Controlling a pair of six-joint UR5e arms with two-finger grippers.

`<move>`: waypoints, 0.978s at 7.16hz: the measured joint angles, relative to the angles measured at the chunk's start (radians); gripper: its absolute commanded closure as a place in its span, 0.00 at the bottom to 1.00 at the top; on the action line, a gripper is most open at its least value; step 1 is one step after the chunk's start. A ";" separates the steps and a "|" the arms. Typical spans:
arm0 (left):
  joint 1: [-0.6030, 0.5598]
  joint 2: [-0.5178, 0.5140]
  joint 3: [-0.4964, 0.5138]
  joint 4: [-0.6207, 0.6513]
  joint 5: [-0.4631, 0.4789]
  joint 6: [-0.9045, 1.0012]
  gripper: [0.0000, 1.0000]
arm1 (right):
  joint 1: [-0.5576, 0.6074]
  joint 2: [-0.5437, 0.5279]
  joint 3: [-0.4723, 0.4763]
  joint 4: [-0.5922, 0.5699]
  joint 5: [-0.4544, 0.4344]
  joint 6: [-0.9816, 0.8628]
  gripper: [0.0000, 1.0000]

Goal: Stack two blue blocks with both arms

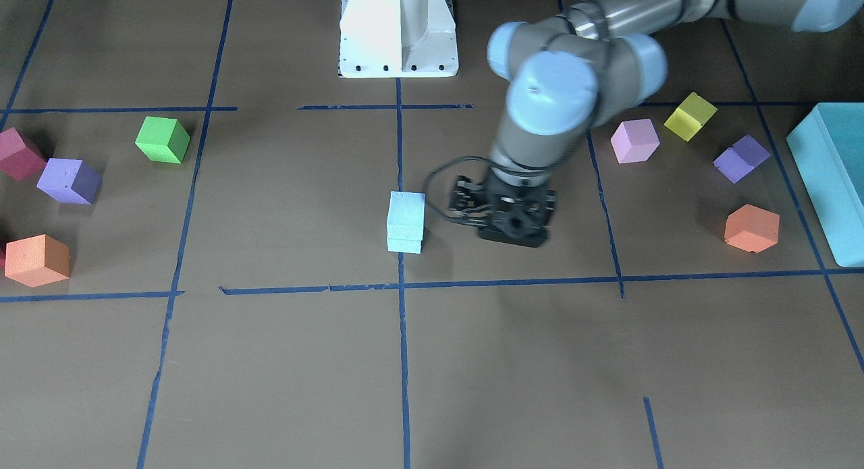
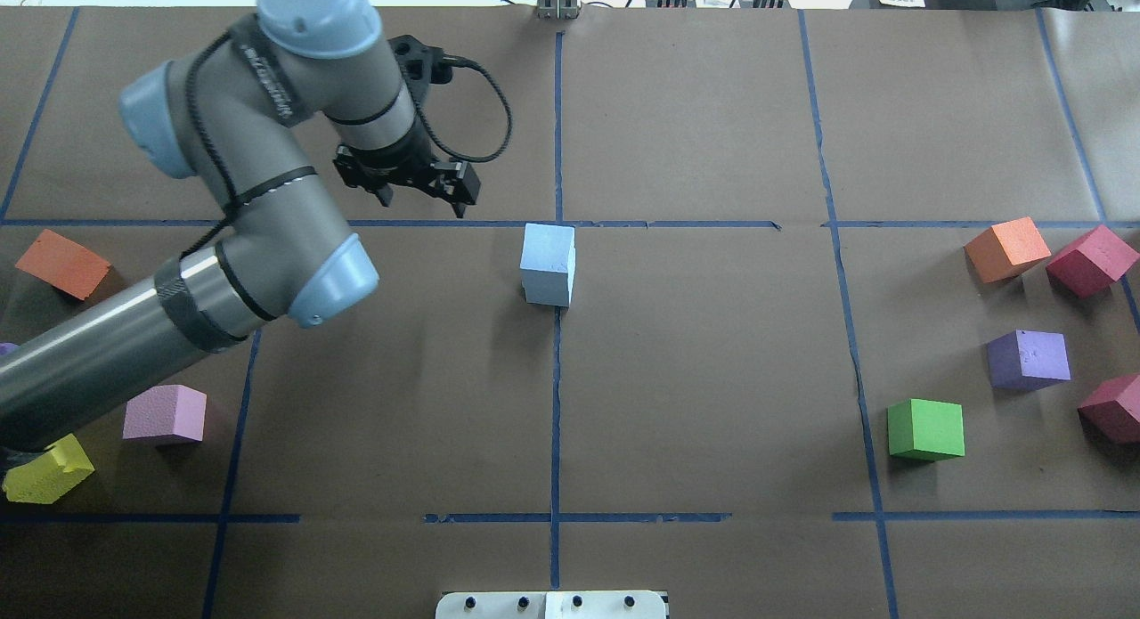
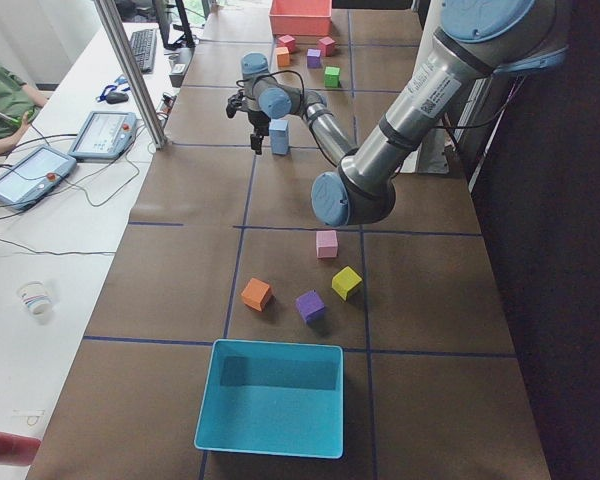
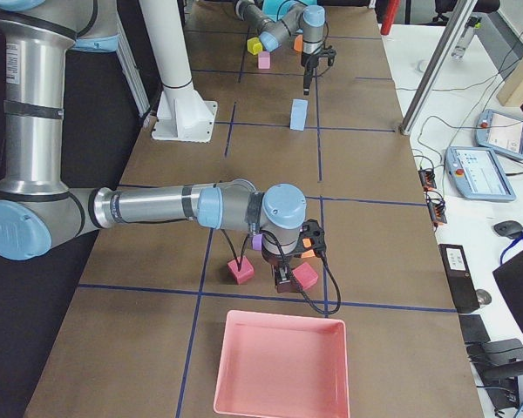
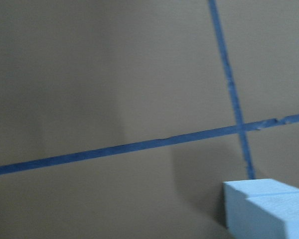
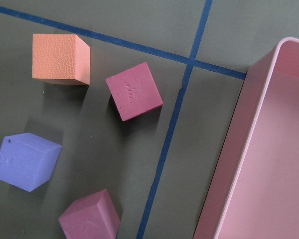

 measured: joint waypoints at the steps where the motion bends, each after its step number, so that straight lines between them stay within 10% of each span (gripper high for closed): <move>1: -0.072 0.119 -0.078 0.010 -0.030 0.125 0.00 | 0.000 -0.001 -0.003 0.000 0.001 0.004 0.00; 7: -0.578 0.751 -0.181 -0.015 -0.267 0.641 0.00 | -0.016 -0.001 -0.012 -0.002 0.003 0.010 0.00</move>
